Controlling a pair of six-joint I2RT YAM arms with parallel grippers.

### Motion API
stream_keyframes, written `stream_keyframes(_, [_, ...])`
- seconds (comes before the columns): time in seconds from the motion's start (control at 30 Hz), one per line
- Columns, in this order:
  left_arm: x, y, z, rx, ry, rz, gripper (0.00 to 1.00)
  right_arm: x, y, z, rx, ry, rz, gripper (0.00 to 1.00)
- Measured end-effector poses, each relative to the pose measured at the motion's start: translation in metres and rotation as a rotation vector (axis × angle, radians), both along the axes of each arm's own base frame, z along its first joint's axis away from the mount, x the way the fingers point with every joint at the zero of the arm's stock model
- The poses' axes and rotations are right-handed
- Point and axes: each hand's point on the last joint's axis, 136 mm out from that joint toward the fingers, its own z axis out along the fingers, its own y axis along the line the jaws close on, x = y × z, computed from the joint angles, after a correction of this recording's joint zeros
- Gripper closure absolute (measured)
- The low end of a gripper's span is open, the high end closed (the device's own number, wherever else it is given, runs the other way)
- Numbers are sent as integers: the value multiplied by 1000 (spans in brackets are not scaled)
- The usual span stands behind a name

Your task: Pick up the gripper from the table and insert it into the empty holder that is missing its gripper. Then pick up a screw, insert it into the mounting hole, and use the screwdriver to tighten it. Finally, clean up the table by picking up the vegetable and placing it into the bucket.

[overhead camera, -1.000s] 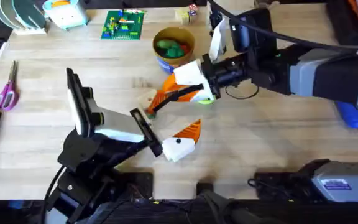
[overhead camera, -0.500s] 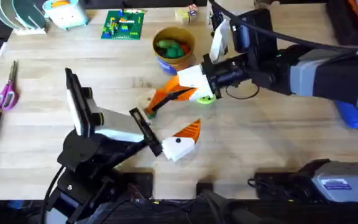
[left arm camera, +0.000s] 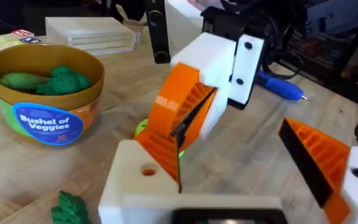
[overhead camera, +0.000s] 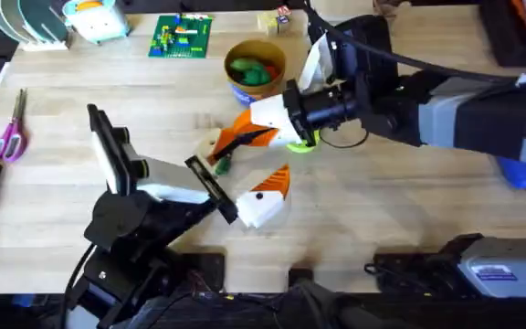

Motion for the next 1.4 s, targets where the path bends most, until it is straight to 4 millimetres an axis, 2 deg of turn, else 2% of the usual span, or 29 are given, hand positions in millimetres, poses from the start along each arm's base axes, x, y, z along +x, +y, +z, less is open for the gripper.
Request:
stream_keyframes(0.5, [7, 6, -1, 3, 1, 51, 8, 4, 10, 0, -17, -17, -49, 987])
stream_keyframes(0.67, [7, 6, -1, 3, 1, 53, 8, 3, 10, -1, -19, -6, -49, 819])
stream_keyframes(0.8, [7, 6, -1, 3, 0, 49, 8, 3, 8, -1, -20, 3, -46, 789])
stream_keyframes(1.03, [7, 6, 0, 6, -5, 49, 8, 1, 7, -2, -22, 14, -42, 669])
stream_keyframes(1.4, [2, 1, 0, 14, -19, 12, 8, 5, 2, -1, -13, 26, -45, 567])
